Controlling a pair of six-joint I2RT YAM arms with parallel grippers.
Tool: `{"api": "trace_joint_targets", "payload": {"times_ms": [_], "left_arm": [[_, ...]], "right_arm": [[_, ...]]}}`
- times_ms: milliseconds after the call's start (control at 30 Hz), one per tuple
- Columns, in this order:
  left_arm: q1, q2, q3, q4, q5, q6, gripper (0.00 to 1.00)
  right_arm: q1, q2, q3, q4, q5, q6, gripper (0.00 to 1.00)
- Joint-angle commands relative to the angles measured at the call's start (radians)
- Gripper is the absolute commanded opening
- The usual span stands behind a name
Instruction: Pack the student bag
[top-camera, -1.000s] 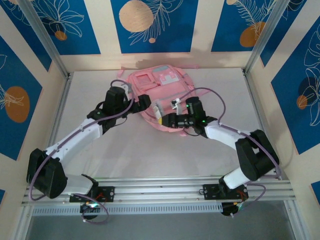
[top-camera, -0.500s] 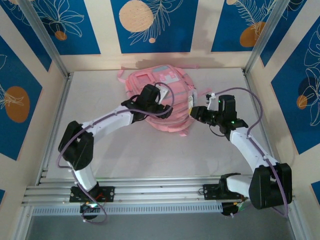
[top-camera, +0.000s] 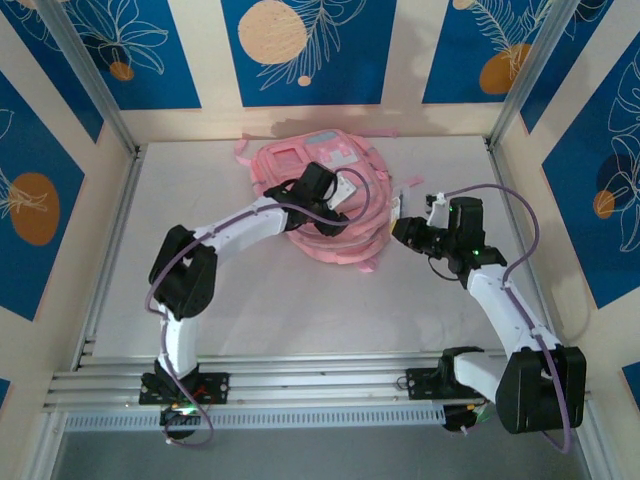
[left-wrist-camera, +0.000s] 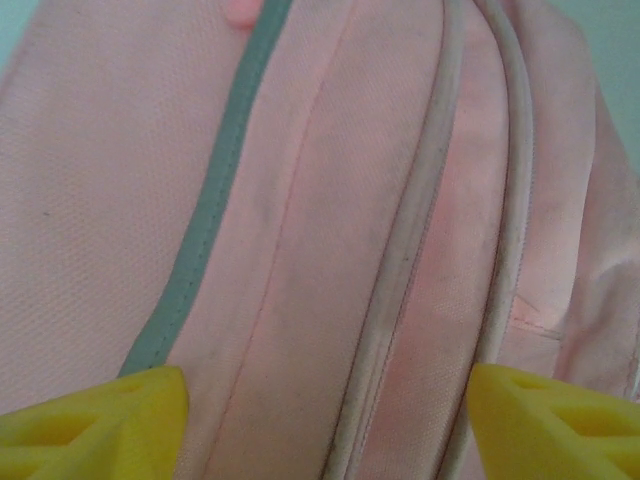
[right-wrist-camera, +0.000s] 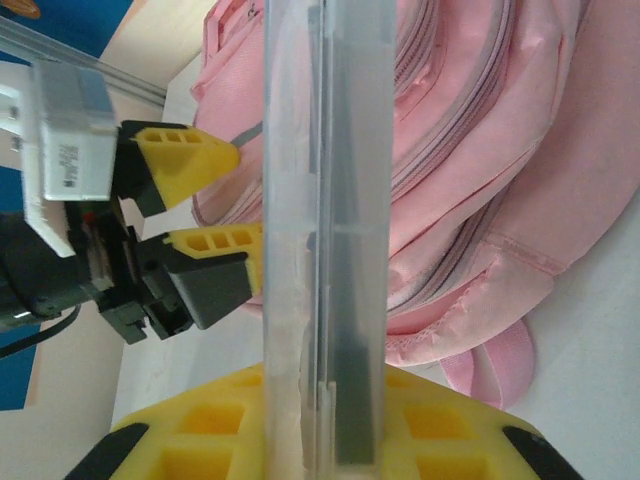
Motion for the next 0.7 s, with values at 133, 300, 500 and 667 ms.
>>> {"api": "trace_joint_targets", "payload": {"times_ms": [133, 300, 500, 667], "left_arm": [[0.008, 0.06, 0.108, -0.047, 0.045, 0.028, 0.42], [0.017, 0.056, 0.157, -0.075, 0.096, 0.007, 0.14], [0.051, 0.061, 0.185, -0.094, 0.185, -0.042, 0.0], [0.096, 0.052, 0.187, -0.077, 0.288, -0.156, 0.0]], "right_arm": [[-0.006, -0.028, -0.016, 0.001, -0.021, 0.013, 0.0], [0.012, 0.002, -0.022, 0.038, -0.068, 0.037, 0.0], [0.07, 0.063, -0.01, 0.107, -0.069, 0.076, 0.0], [0.142, 0.166, 0.03, 0.19, -0.074, 0.134, 0.0]]}}
